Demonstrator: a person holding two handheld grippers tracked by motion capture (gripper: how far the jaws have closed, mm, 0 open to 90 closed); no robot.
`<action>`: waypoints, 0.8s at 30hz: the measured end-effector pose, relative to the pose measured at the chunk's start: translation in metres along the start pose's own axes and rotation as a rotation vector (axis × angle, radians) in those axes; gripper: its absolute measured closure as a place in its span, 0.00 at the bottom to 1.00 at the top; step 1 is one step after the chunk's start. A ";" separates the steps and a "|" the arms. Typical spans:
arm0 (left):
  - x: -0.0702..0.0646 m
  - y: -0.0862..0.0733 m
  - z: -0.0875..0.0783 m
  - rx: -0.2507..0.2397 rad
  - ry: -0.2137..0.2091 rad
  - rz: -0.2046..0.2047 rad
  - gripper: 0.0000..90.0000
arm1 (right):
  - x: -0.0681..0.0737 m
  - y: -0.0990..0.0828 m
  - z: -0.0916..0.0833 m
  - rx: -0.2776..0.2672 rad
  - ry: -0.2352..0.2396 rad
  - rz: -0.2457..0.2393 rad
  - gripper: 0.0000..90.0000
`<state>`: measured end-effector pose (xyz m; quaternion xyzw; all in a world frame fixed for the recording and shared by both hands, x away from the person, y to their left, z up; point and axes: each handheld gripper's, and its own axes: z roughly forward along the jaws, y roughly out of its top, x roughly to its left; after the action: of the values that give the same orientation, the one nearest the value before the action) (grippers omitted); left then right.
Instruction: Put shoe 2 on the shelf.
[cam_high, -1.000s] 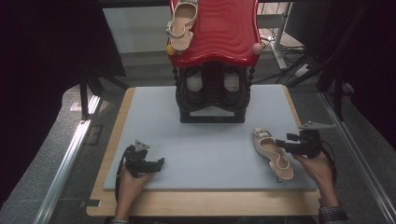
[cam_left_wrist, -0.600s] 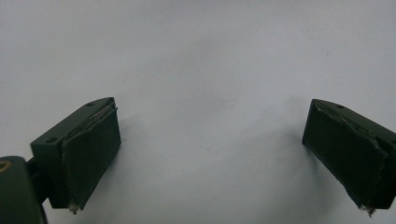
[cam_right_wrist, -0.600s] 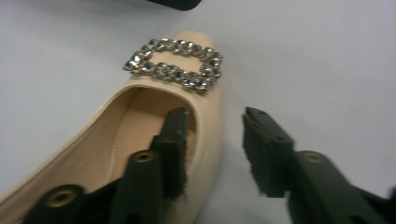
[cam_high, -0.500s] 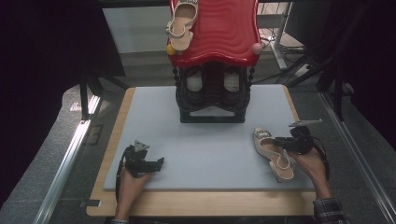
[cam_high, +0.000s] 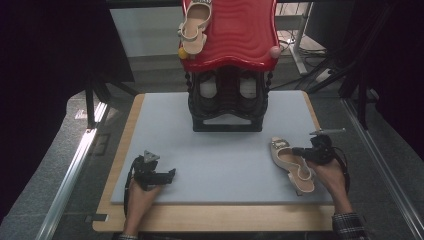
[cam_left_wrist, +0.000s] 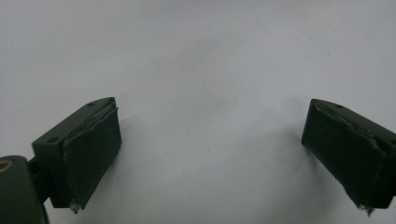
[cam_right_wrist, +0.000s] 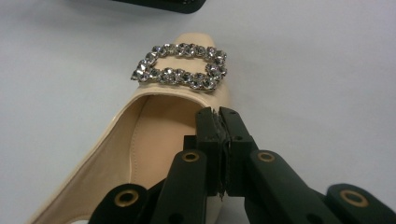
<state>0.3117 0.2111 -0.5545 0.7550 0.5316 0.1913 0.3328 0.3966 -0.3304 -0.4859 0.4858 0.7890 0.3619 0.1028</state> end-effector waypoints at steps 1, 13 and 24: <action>0.000 0.000 0.000 0.000 0.000 0.000 0.05 | 0.001 0.001 0.000 -0.006 0.001 0.004 0.98; 0.000 0.000 0.000 -0.001 0.000 0.000 0.05 | 0.008 0.017 -0.013 -0.127 0.006 0.044 0.97; 0.000 0.000 0.000 -0.002 0.002 0.000 0.05 | 0.008 0.021 -0.018 -0.235 0.023 0.095 0.98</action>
<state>0.3114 0.2111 -0.5546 0.7547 0.5316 0.1924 0.3330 0.3978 -0.3265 -0.4570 0.5033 0.7183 0.4617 0.1327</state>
